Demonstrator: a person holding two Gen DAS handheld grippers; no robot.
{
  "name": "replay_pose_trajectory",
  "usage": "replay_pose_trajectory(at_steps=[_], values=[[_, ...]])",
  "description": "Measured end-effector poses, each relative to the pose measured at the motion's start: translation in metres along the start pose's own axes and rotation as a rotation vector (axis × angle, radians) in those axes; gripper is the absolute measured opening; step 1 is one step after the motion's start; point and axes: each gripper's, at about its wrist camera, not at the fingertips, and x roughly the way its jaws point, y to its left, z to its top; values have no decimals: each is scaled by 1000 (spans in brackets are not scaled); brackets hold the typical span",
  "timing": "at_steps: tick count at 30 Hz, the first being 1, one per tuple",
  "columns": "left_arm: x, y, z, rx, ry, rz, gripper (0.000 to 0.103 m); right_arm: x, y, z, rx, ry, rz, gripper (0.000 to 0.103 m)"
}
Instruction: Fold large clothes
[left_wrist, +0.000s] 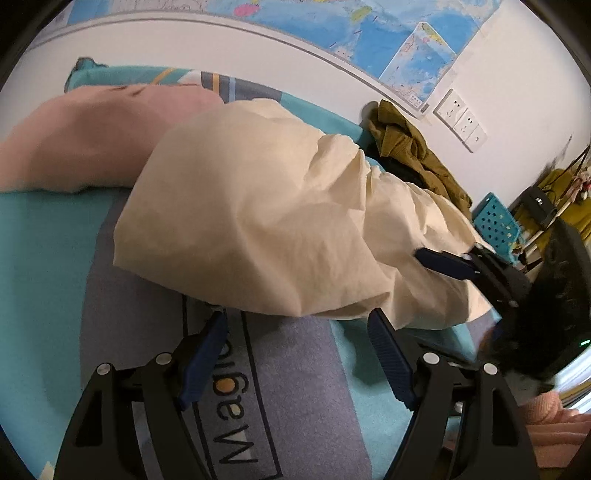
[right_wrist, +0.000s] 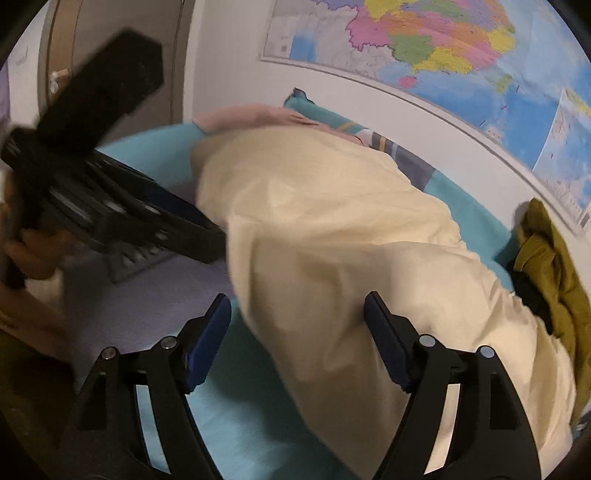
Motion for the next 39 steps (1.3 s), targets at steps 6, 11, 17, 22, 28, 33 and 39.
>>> replay_pose_trajectory(at_steps=[6,11,17,22,28,33,39], values=[[5,11,2,-82,12,-89,82,5,-10,0,10,-7,-13,39],[12,12,8,-142,18,-159,83,-9,-31,8,130,-54,64,28],[15,19,16,-245,-17,-296,86,-5,-26,4,134,-35,86,34],[25,26,23,-321,-46,-310,87,-11,-30,0,197,-54,133,40],[46,10,34,-262,-31,-230,86,-41,-48,-19,336,-105,225,52],[60,-2,40,-202,-18,-148,67,-88,-85,-61,552,-164,332,67],[61,-5,41,-164,-7,-47,48,-129,-125,-151,886,-135,290,79]])
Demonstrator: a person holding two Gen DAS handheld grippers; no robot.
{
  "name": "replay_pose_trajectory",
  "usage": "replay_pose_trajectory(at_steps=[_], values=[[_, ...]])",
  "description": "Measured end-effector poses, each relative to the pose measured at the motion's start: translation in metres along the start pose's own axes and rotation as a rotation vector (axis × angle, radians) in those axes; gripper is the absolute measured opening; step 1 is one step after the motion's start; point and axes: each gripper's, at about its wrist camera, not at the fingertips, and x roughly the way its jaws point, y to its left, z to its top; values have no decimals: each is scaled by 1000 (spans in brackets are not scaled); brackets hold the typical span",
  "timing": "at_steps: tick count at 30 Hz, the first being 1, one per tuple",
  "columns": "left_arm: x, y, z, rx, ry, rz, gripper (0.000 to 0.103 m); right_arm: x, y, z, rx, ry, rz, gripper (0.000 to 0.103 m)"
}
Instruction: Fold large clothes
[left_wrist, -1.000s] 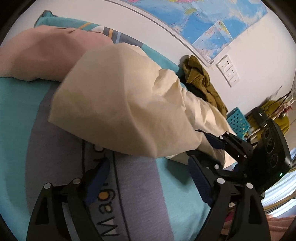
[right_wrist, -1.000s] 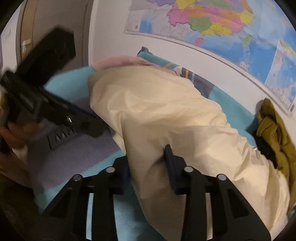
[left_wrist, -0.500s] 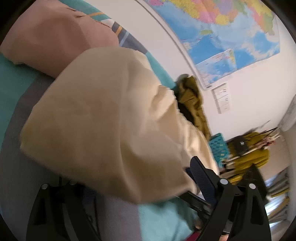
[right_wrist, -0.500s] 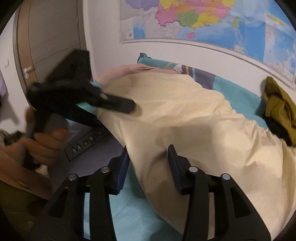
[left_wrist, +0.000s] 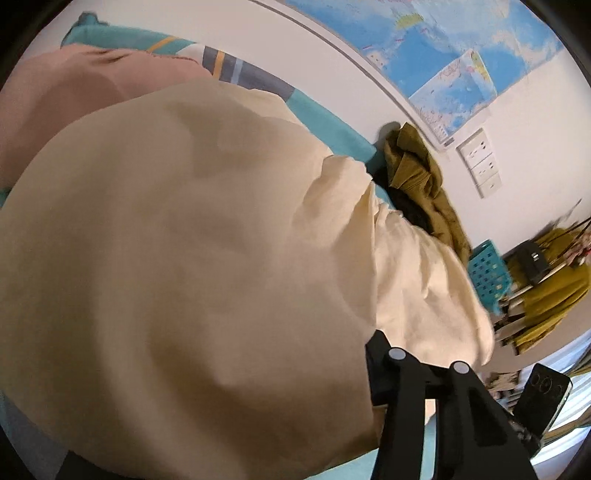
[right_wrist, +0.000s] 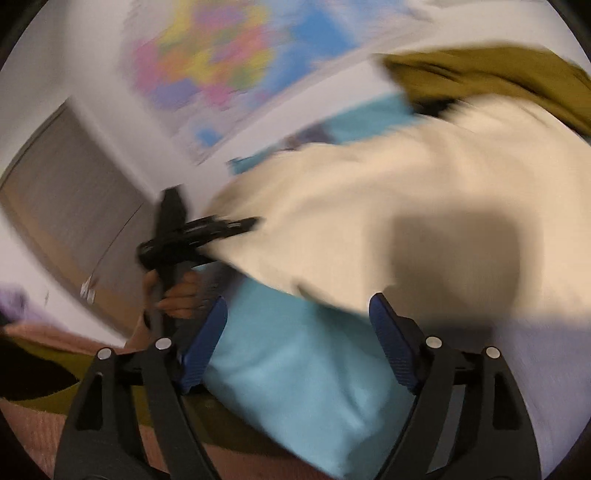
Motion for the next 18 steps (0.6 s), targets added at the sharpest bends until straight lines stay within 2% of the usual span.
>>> replay_pose_trajectory(at_steps=[4,7,14,18], values=[[1,-5,-3,38,-4,21,58,-34,-44,-16,203,-74,-106,80],[0,-6,-3,48,-3,18,65,-42,-62,-16,292,-135,-133,81],[3,-10,-4,67,0,21,69,-26,-77,2,341,-214,-254,85],[4,-11,-5,72,-3,17,73,-11,-80,14,349,-256,-290,89]])
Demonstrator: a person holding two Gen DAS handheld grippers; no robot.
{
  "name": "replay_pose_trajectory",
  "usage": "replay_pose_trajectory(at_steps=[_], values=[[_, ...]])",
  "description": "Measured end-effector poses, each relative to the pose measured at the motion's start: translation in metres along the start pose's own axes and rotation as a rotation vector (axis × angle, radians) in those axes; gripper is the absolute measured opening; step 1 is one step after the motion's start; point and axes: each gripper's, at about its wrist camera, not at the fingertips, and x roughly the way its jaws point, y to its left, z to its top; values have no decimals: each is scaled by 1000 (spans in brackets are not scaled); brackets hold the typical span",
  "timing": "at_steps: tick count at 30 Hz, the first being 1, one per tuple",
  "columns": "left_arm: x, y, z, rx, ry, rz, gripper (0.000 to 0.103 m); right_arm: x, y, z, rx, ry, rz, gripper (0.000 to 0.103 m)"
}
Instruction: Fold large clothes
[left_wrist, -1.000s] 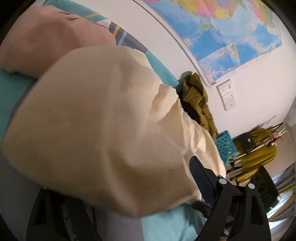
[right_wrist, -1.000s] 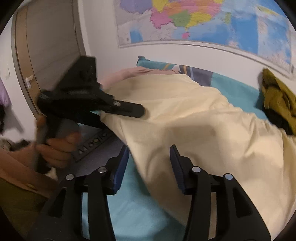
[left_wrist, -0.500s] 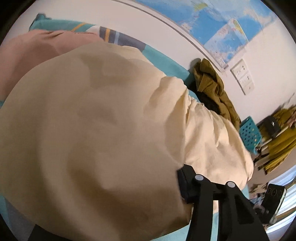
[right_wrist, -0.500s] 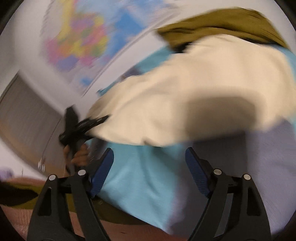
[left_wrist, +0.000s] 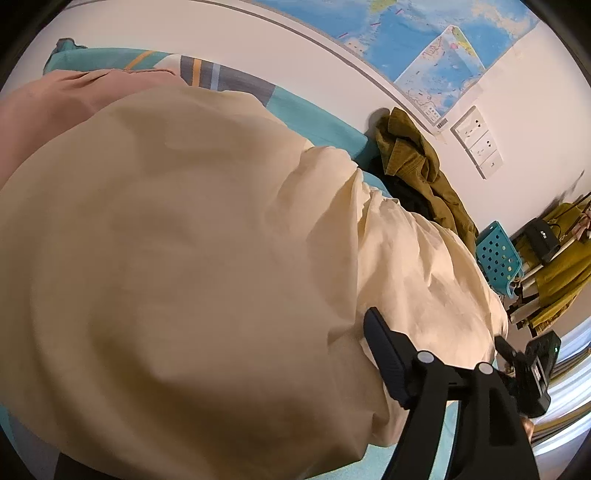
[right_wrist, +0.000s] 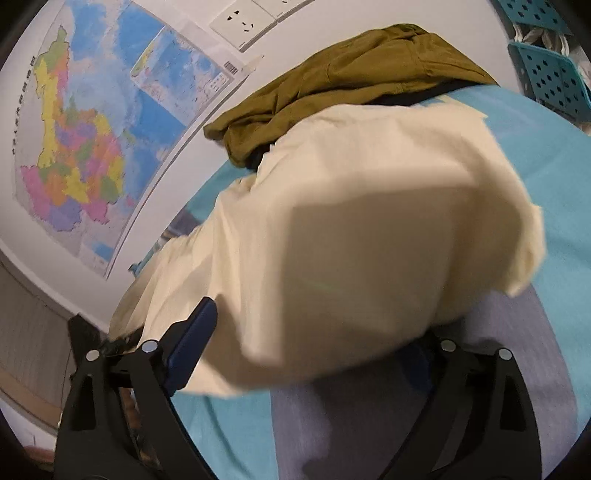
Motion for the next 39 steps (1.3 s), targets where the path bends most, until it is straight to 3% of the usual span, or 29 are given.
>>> replay_pose_trajectory(at_steps=[4,8,13,25,29,31,35,39], values=[[2,-5,-1,20,-2,10,77,8,-2,11,52,-24,0,88],[3,-6,-1,28,2,5,79,0,8,20,25,-88,25,78],[6,-10,-1,47,0,8,84,15,-6,18,59,-18,-14,79],[9,-16,0,65,2,47,85,26,1,23,40,-27,-21,91],[9,-17,0,76,0,43,88,33,3,29,42,-12,-22,92],[10,-17,0,71,-3,41,88,35,4,29,35,-9,-34,85],[10,-17,1,71,-4,42,89,40,-3,32,55,24,0,59],[12,-18,2,80,-4,48,89,42,-6,33,71,25,19,62]])
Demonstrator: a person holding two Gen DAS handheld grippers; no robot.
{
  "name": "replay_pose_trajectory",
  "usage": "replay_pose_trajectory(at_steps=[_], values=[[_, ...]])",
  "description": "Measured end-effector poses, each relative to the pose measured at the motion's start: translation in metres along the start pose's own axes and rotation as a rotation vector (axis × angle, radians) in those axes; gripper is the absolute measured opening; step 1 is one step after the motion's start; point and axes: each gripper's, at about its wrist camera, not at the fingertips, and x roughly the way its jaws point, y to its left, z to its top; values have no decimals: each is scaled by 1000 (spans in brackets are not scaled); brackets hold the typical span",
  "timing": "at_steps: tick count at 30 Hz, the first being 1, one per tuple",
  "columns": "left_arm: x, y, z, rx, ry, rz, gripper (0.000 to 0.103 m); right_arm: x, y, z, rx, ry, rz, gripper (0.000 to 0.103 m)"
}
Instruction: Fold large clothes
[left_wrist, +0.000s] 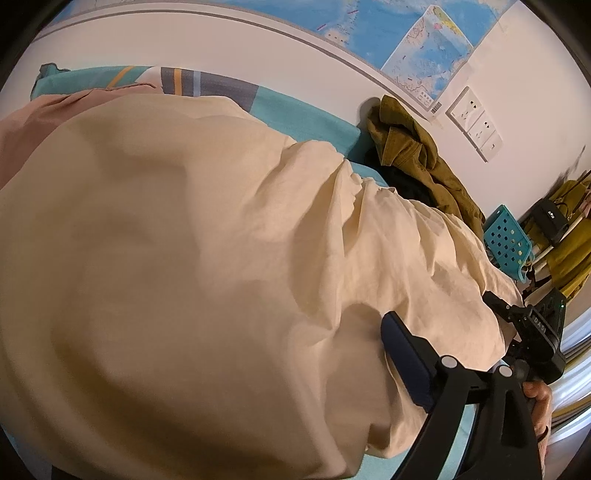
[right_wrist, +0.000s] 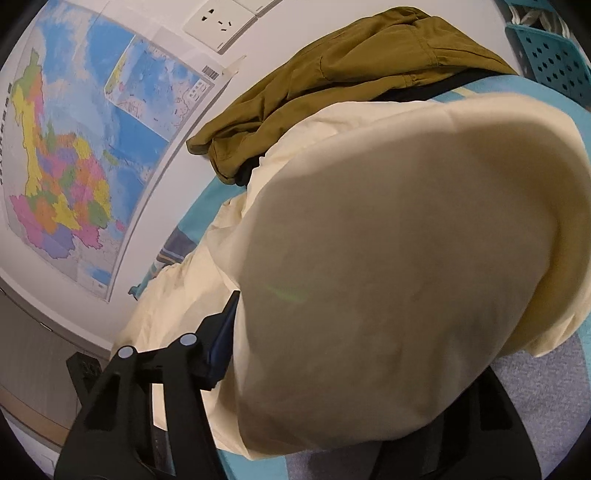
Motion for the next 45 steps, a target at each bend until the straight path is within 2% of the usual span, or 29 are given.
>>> replay_pose_trajectory(at_steps=[3,4,5,6,7,8,9,11,13,14,15,16,18,20,21,22,24,25,26,27,29,30,32,39,45], values=[[1,0,1,1,-1,1,88,3,1,2,-4,-6,2,66],[1,0,1,-1,-3,6,86,4,2,3,-9,-5,3,68],[1,0,1,-3,-8,19,80,6,3,3,-15,-4,2,68],[1,0,2,-2,-9,32,77,7,4,3,-23,-2,1,61],[0,2,3,-12,-9,40,69,9,4,3,-25,4,3,58],[-1,4,3,-23,-7,39,59,9,2,4,-22,12,16,50],[-1,7,4,-34,1,36,55,8,1,4,-15,16,37,41],[-6,14,7,-64,9,10,38,1,1,6,-12,22,76,29],[-13,18,8,-78,7,-15,31,-6,8,5,-31,17,97,27],[-15,19,9,-73,5,-23,32,-9,12,5,-52,21,94,28],[-13,21,9,-69,21,-27,34,-8,13,5,-60,33,82,33],[-9,24,9,-84,44,-29,40,-6,12,6,-57,46,72,36],[-4,28,9,-103,49,-50,48,1,7,6,-39,68,72,49],[-3,24,10,-79,50,-62,61,8,3,5,-22,78,75,55],[-1,22,11,-74,51,-64,64,11,4,4,-29,76,78,55],[1,17,12,-60,48,-76,74,13,6,4,-45,66,79,56],[5,8,13,-23,42,-57,78,18,10,6,-60,73,83,57],[8,2,14,0,38,-21,76,22,13,7,-72,83,83,54],[9,0,15,8,37,5,64,24,14,7,-71,86,86,45],[11,-1,17,7,38,32,58,25,13,8,-73,93,94,35],[10,0,24,-9,58,71,32,22,16,11,-75,110,133,24],[5,-1,27,-6,56,74,27,19,20,13,-79,112,148,19],[-9,-9,38,50,40,70,18,8,35,20,-118,98,170,16],[-36,-21,79,101,27,56,11,-18,90,43,-212,50,242,13],[-88,-24,128,136,-84,32,10,-32,150,70,-315,-9,307,13]])
